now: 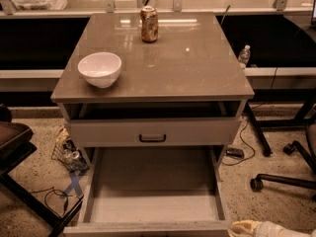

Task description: Close middle drawer

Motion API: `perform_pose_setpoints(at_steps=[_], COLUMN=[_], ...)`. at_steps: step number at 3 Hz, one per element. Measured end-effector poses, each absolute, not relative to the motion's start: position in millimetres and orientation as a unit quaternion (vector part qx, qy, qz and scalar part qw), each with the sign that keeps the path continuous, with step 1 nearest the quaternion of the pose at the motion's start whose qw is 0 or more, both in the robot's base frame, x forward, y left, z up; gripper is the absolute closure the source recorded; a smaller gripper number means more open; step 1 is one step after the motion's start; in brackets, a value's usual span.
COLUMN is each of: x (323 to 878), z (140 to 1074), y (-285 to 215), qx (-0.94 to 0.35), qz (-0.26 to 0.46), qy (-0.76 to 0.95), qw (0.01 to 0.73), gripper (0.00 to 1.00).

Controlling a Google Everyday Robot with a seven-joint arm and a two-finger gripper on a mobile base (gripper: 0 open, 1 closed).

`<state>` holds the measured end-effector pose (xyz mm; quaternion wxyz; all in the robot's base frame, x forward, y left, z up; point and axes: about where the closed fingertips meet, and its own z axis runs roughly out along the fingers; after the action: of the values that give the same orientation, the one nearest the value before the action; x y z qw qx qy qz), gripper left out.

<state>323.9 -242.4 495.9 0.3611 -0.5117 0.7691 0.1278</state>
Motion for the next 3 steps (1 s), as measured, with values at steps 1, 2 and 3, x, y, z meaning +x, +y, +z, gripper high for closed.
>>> perform_pose_setpoints(at_steps=[1, 2, 3], x=[320.6, 316.3, 311.8], z=[466.8, 435.3, 413.7], y=[-247.8, -249.1, -248.6], qx=[-0.513, -0.507, -0.502], qz=[0.14, 0.164, 0.183], qy=[0.762, 0.759, 0.758], qw=[0.37, 0.374, 0.375], gripper=[1.0, 1.0, 1.0])
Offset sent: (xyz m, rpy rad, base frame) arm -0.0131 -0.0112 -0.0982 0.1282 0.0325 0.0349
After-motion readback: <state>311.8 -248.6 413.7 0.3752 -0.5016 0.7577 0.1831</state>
